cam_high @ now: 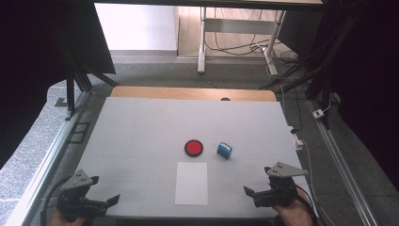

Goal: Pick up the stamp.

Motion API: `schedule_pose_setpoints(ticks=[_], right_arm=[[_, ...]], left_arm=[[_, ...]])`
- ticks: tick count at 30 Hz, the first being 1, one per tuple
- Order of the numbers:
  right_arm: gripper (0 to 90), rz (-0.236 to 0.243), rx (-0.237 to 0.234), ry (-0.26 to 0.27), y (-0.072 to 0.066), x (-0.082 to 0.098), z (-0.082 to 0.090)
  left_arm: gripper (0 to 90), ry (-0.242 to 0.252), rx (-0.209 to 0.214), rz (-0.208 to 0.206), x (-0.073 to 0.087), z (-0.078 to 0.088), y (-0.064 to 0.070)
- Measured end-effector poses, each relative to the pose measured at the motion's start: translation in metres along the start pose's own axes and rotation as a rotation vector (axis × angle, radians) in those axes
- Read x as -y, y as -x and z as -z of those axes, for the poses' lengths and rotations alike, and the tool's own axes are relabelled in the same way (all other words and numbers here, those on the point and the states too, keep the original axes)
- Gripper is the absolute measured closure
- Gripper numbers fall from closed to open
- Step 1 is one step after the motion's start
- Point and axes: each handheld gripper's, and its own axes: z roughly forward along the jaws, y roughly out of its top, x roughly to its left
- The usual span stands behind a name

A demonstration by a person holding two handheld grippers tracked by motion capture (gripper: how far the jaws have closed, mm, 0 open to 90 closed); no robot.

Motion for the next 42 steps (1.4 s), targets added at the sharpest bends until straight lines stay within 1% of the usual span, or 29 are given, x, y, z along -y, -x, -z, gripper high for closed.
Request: schedule_pose_setpoints(ticks=[4,10,15,17,21,24,25,33,36,39,42], right_arm=[[0.0,-0.003,-0.011,-0.002,0.001,-0.001,-0.003],[0.0,-0.023,-0.034,-0.002,0.002,-0.004,-0.007],[0.0,-0.01,-0.039,-0.006,0.0,-0.008,-0.012],[0.0,-0.001,-0.041,-0.02,-0.001,-0.01,-0.016],[0.0,0.0,-0.048,-0.02,-0.001,-0.014,-0.019],[0.0,0.0,-0.059,-0.035,-0.002,-0.02,-0.024],[0.0,0.001,-0.069,-0.035,-0.002,-0.021,-0.026],[0.0,0.013,-0.05,-0.05,0.0,-0.033,-0.038],[0.0,0.01,-0.051,-0.055,0.001,-0.035,-0.041],[0.0,-0.007,-0.049,-0.06,0.004,-0.04,-0.047],[0.0,-0.006,-0.05,-0.06,0.005,-0.042,-0.05]], left_arm=[[0.0,0.0,0.001,0.001,0.0,0.0,0.0],[0.0,-0.001,0.001,0.001,0.0,0.0,0.0],[0.0,0.001,0.003,0.003,0.0,0.0,-0.001],[0.0,0.001,0.003,0.003,0.0,0.0,-0.001],[0.0,-0.001,0.002,0.004,0.0,0.0,-0.001],[0.0,-0.001,0.002,0.004,0.0,0.0,-0.001],[0.0,-0.001,0.002,0.004,0.0,0.0,-0.001],[0.0,-0.002,0.001,0.002,0.0,0.0,0.0],[0.0,-0.002,-0.001,0.002,0.0,0.0,0.0],[0.0,0.001,-0.003,0.004,0.0,0.0,0.0],[0.0,0.002,-0.003,0.005,0.0,0.0,-0.001]])
